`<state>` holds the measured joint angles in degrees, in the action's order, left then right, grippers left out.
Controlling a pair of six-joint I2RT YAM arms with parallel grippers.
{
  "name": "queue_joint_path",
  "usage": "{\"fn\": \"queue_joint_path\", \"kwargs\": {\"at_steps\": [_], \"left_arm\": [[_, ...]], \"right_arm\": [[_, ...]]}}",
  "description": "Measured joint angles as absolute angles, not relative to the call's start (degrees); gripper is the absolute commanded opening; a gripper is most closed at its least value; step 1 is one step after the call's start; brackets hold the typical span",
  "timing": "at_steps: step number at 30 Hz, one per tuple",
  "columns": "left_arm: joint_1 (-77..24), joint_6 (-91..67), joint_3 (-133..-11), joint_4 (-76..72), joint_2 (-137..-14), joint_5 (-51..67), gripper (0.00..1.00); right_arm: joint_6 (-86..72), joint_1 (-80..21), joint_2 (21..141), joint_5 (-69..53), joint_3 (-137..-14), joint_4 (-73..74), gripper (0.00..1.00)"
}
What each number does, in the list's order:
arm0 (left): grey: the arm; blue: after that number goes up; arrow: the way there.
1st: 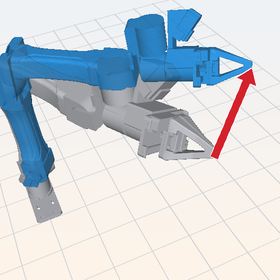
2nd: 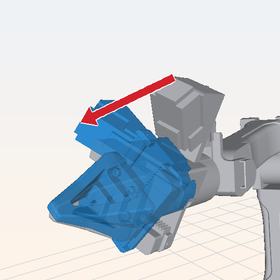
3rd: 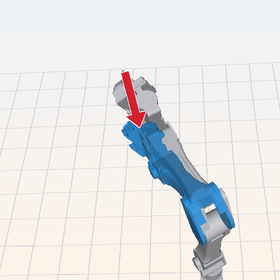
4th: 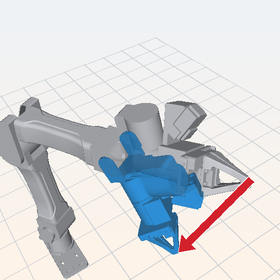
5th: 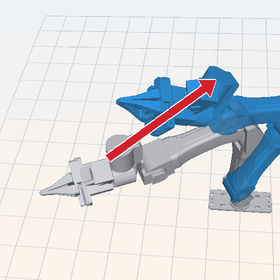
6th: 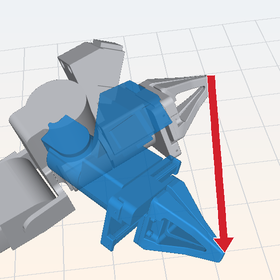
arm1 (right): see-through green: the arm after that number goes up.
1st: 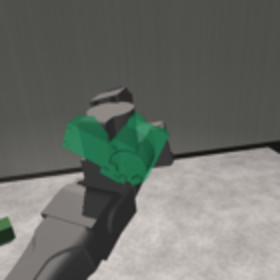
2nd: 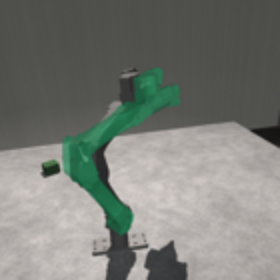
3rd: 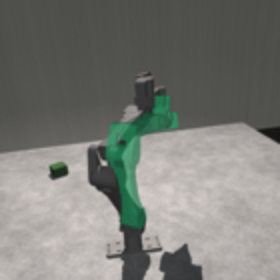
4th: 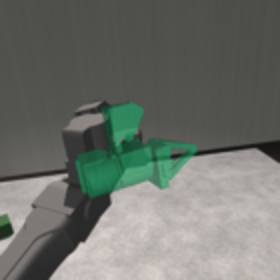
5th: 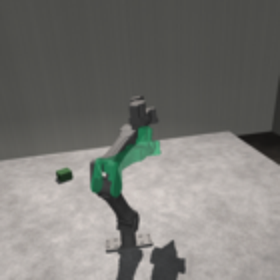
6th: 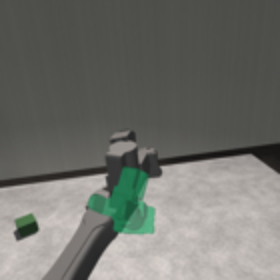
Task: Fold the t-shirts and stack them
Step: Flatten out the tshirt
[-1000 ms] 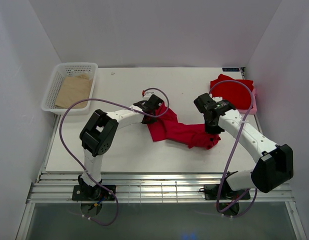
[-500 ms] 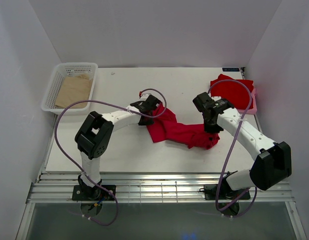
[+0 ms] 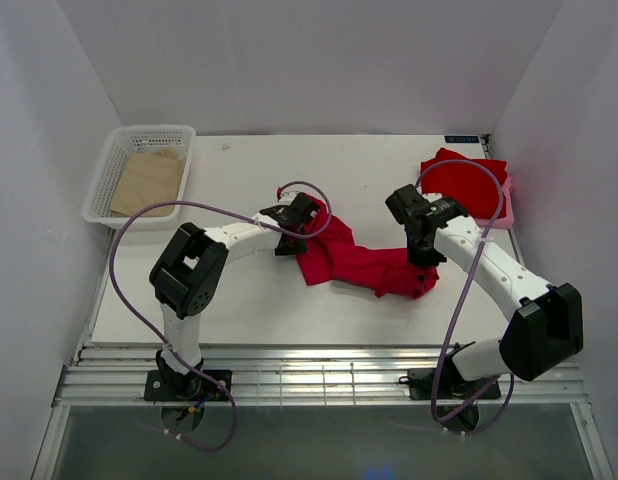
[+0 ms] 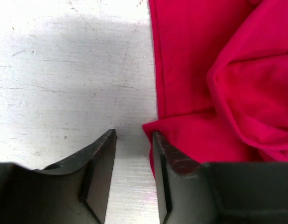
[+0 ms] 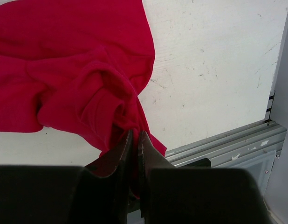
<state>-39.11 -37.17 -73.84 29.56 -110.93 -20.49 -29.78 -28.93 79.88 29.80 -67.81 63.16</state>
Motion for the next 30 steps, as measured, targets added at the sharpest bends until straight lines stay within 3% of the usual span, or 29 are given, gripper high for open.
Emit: {"fn": "queue_joint_path", "kwargs": {"at_steps": [2,5,9,14,21,30], "left_arm": [[-39.1,-37.2,-73.8,29.3,-110.9,-20.3,0.55],[-39.1,-37.1,-73.8,28.6,-110.9,-20.2,0.55],[-39.1,-37.2,-73.8,27.9,-110.9,-20.1,0.52],[-39.1,-38.1,-73.2,27.3,-110.7,-20.1,0.42],[-39.1,-39.7,-70.9,26.7,-107.2,-20.1,0.41],[-39.1,-39.9,-71.0,24.8,-106.3,-19.3,0.49]], "right_arm": [[-29.8,-28.9,79.9,29.8,-67.8,63.1,0.08],[-29.8,-28.9,79.9,29.8,-67.8,63.1,0.08],[-29.8,-28.9,79.9,29.6,-67.7,63.2,0.08],[-29.8,-28.9,79.9,29.5,-67.7,63.2,0.08],[-29.8,-28.9,79.9,29.1,-67.7,63.1,0.08],[-29.8,-28.9,80.0,28.6,-67.7,63.1,0.08]]}}
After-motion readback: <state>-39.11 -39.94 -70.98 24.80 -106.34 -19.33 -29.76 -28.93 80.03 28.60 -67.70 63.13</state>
